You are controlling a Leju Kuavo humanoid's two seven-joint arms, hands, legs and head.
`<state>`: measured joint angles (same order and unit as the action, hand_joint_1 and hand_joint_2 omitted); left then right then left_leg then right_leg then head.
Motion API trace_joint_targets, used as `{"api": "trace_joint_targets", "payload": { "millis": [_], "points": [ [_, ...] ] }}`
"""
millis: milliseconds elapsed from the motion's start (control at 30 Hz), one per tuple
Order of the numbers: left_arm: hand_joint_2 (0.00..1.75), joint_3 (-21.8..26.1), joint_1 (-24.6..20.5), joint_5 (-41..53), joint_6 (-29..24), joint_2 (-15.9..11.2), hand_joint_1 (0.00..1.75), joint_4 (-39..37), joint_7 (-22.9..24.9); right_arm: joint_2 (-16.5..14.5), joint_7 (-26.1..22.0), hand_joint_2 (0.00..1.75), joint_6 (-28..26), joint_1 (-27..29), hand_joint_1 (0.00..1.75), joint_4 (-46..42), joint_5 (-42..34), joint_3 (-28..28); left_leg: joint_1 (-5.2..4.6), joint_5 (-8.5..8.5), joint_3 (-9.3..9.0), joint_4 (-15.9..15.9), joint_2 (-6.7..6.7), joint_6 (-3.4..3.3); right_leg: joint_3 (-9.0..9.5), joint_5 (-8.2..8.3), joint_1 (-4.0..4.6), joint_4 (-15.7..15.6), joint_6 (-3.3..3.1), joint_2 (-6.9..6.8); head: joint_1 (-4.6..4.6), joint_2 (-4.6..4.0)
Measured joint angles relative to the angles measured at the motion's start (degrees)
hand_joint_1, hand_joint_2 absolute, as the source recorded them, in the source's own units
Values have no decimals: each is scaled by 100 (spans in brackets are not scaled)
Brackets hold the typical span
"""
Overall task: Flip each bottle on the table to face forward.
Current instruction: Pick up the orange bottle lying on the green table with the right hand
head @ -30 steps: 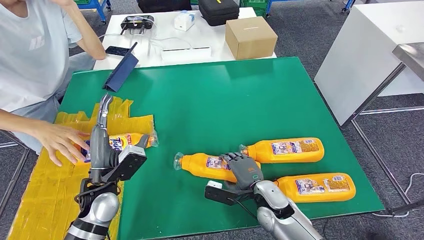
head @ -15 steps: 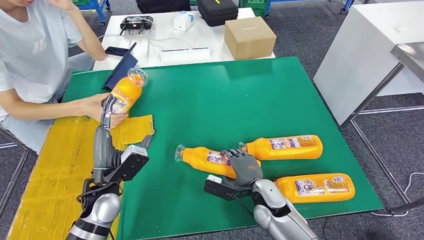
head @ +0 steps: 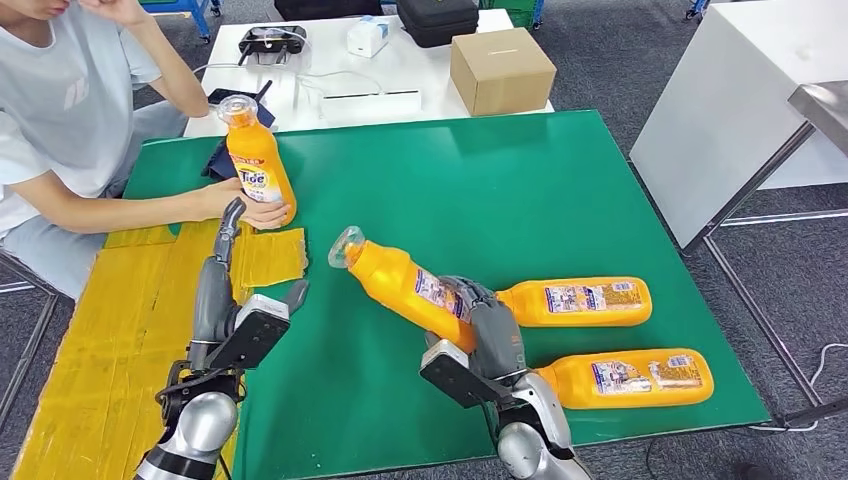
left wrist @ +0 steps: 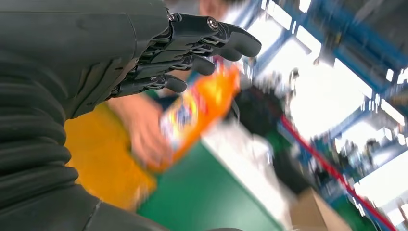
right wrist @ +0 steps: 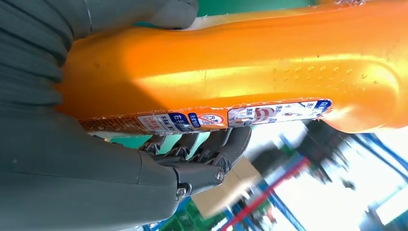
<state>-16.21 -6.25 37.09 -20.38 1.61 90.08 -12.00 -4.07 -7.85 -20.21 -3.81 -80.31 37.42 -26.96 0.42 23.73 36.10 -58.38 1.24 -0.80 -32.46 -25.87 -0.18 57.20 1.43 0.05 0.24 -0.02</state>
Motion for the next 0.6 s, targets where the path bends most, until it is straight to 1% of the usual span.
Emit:
{"api": "trace_joint_targets", "payload": {
  "millis": [100, 233, 367, 500, 600],
  "points": [
    [175, -16, 3, -682, 574, -10, 0, -5, -68, -122, -475, 175, -287, 122, 175, -282, -356, 130, 0, 0, 11, 0, -1, 0, -12, 0, 0, 0, 0, 0, 1, 0],
    [175, -39, 2, -1066, 917, -29, 0, -15, -102, -215, -704, 175, -422, 216, 175, -508, -536, 220, -1, 0, 13, 0, -1, 0, -14, 0, -2, 0, 0, 0, 1, 0],
    [175, -63, -9, -1985, 1745, -110, 0, -79, -135, -271, -1059, 175, -644, 248, 175, -617, -891, 249, -1, 0, 14, 0, -1, 0, -15, 0, -2, 0, 0, 0, 1, 0],
    [175, -112, -17, -2690, 2325, -179, 0, -172, -227, -287, -1185, 175, -736, 247, 175, -657, -1048, 250, -1, 0, 14, 0, -2, 0, -16, 0, -2, 0, 0, 0, 1, 0],
    [175, -133, -22, -2895, 2497, -217, 0, -211, -255, -291, -1200, 175, -746, 246, 175, -657, -1080, 250, -1, 0, 15, 0, -1, 0, -16, 0, -1, 0, 0, 0, 1, 0]
  ]
}}
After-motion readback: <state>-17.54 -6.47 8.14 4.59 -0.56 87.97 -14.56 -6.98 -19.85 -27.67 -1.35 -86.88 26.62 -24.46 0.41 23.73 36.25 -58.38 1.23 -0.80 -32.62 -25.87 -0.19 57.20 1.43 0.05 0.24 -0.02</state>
